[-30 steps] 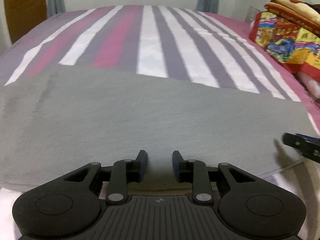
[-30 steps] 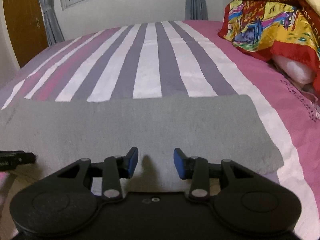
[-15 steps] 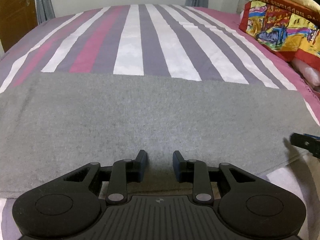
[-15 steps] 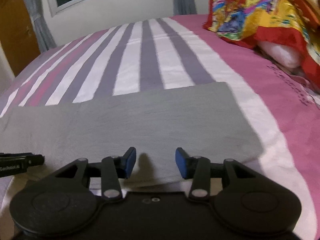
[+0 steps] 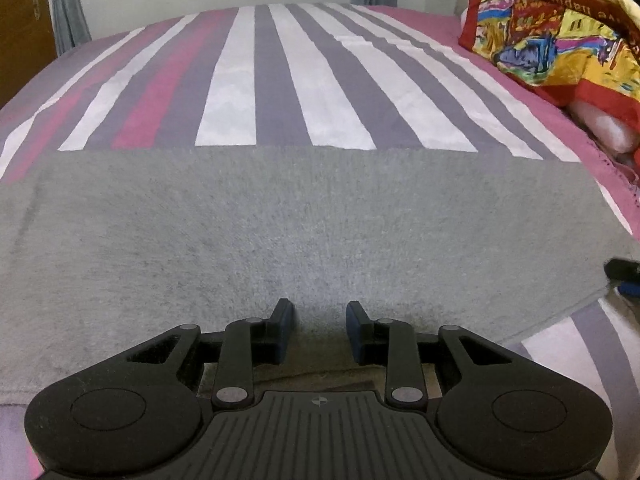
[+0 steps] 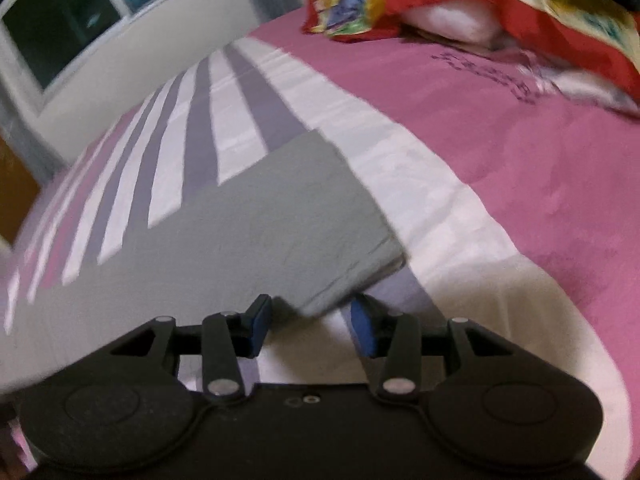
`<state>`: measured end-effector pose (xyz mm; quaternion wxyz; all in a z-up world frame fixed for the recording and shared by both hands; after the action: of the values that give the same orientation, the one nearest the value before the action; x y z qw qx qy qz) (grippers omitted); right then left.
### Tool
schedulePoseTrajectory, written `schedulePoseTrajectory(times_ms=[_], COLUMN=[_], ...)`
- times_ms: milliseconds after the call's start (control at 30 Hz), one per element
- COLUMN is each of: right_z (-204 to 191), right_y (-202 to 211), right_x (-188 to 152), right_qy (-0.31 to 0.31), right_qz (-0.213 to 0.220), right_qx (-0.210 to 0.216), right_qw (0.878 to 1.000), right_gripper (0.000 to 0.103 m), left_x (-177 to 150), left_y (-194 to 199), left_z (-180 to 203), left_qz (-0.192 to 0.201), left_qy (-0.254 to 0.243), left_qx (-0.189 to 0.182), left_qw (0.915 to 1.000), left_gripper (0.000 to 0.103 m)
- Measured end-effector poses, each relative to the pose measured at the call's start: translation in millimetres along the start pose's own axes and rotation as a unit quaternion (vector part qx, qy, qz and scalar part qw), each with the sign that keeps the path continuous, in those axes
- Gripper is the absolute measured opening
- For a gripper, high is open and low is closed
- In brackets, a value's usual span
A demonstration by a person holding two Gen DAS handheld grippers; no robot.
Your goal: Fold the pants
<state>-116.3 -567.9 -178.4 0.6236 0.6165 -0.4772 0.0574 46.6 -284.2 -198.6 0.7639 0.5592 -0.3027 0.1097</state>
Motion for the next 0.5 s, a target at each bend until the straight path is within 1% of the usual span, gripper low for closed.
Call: schedulePoseTrajectory(times_ms=[67,167,200,233,267,300,500], right_z=[5.0,8.4,8.6,8.9,8.3,7.3,3.7], right_y=[-5.7,-13.1,-15.3,-16.6,-17.2,-16.8,-17.6], right_x=[4.4,8.0,9.4,10.1,11.0,12.1,14.9], right_qy=[-0.025,-0.042,-0.045,-0.053,-0.063,-0.067,-0.055], right_qz=[0.003,0.009,0.01,0.011,0.012,0.014,0.017], right_qx=[0.007,0.01,0.011,0.018,0.031,0.035,0.015], right_qw=[1.0,0.999,0.999,0.998,0.997,0.997,0.998], right_gripper=[0.043,0.035,0.03,0.021,0.017,0.016,0.015], left_x=[0.9,0.6,0.4,0.1,0.1,0.1,1.7], left_y=[-1.3,-2.1,-2.2,-2.2,-2.3,-2.2,-1.0], left_z=[0.5,2.3,2.4,2.5,2.6,2.6,0.2], left_qz=[-0.003,-0.001,0.0,0.001,0.0,0.0,-0.004], left_qy=[0.002,0.001,0.001,0.001,0.0,-0.001,0.0], left_qx=[0.002,0.006,0.007,0.007,0.006,0.006,-0.002], left_qw=[1.0,1.0,1.0,1.0,1.0,1.0,1.0], left_gripper=[0.03,0.03,0.03,0.03,0.03,0.03,0.03])
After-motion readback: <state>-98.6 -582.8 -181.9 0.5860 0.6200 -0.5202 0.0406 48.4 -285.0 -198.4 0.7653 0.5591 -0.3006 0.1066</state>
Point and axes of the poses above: each gripper's, at about its wrist camera, not at the fingertips, and y roughly against the way its jaws point, z to its right, x to its top, the point moved 6 cm from there along -y, roughly the way its jaws point, and after that the axes turned 15 degrees about y, right-handed, at the moved point
